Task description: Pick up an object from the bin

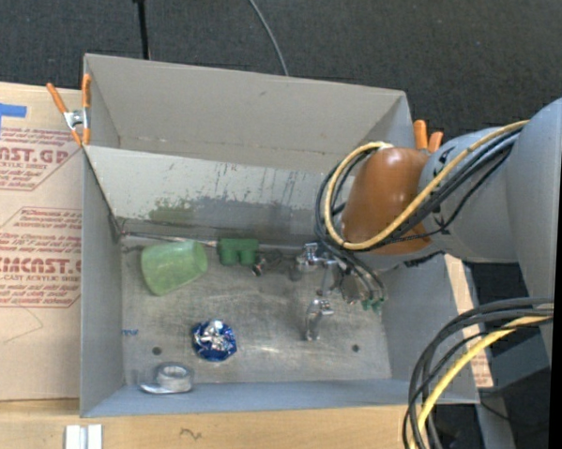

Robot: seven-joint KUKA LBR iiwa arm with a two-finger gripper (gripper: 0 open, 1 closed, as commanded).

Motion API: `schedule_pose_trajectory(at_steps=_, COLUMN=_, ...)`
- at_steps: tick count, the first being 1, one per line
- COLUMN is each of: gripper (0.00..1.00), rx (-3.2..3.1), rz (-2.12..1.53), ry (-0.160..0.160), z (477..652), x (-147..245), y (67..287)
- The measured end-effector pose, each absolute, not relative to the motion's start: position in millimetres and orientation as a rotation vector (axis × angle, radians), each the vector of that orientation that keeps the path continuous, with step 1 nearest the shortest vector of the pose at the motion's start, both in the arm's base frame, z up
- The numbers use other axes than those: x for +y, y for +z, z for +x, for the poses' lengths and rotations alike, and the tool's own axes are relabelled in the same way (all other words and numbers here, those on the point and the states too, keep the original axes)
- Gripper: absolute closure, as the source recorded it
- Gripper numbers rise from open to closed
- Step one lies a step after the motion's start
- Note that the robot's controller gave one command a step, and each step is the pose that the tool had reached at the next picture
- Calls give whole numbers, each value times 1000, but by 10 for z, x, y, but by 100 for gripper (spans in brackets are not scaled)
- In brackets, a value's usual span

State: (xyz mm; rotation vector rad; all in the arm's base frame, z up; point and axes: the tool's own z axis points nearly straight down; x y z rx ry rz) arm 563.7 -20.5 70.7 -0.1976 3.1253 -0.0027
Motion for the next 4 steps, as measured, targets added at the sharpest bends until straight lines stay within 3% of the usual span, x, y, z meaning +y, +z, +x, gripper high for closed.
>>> schedule_pose_trajectory(at_steps=1, gripper=0, rx=3121, rz=-265, ry=3, z=5435, x=383, y=1746)
schedule_pose_trajectory(at_steps=2, gripper=0, rx=3108, rz=-475, ry=5, z=5105, x=997, y=1398)
schedule_pose_trajectory(at_steps=3, gripper=0, rx=2989, rz=-951, ry=1, z=5091, x=1193, y=718)
schedule_pose_trajectory(at_steps=4, gripper=100, rx=2998, rz=-951, ry=-1, z=5081, x=1181, y=730)
